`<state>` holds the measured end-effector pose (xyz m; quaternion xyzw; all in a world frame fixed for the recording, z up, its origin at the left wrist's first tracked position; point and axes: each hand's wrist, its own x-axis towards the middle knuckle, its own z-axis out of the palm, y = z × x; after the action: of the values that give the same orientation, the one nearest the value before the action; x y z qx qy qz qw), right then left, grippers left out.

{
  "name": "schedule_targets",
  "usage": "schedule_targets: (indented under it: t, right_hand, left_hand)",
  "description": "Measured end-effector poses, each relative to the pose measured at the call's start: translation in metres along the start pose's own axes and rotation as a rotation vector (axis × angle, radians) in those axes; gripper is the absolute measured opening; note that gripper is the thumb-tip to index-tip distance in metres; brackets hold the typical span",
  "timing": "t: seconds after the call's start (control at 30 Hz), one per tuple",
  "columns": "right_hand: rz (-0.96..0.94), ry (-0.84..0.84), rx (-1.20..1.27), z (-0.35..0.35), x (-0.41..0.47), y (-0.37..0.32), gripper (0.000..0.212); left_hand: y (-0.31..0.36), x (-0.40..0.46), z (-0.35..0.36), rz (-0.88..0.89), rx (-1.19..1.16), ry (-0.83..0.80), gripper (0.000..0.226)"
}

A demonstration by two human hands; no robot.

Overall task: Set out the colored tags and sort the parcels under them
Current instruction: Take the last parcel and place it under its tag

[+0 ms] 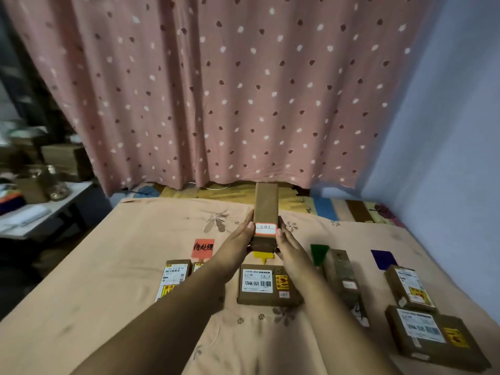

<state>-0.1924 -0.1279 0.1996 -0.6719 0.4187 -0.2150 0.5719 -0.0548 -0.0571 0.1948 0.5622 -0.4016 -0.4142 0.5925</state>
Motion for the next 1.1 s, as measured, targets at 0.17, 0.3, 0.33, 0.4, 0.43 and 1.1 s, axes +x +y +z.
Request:
schedule_targets:
  t: [0.17,0.3,0.33,0.4,0.43,1.1]
  right_hand:
    - [0.049,-0.061,-0.092,0.010,0.018,0.030,0.080]
    - [0.111,-0.081,-0.047,0.014,0.024,0.045,0.086]
    - [0.119,-0.088,-0.032,0.012,0.020,0.044,0.074]
    - [0.168,-0.091,0.039,0.017,0.044,0.065,0.051]
    - [0.169,-0.071,0.046,0.016,0.044,0.070,0.049]
    - [0.352,-0.074,0.075,0.048,0.089,0.177,0.049]
  left_hand:
    - [-0.039,0.008,-0.006,-0.086,-0.042,0.047,0.045]
    - [-0.066,0.012,-0.010,-0.152,-0.016,0.053,0.046]
    - [-0.068,0.011,-0.009,-0.158,-0.005,0.032,0.050]
    - [-0.095,0.030,-0.013,-0.219,-0.014,0.026,0.060]
    - [-0.095,0.028,-0.011,-0.232,-0.008,0.022,0.063]
    - [-0.216,0.040,-0.019,-0.425,-0.035,0.091,0.063]
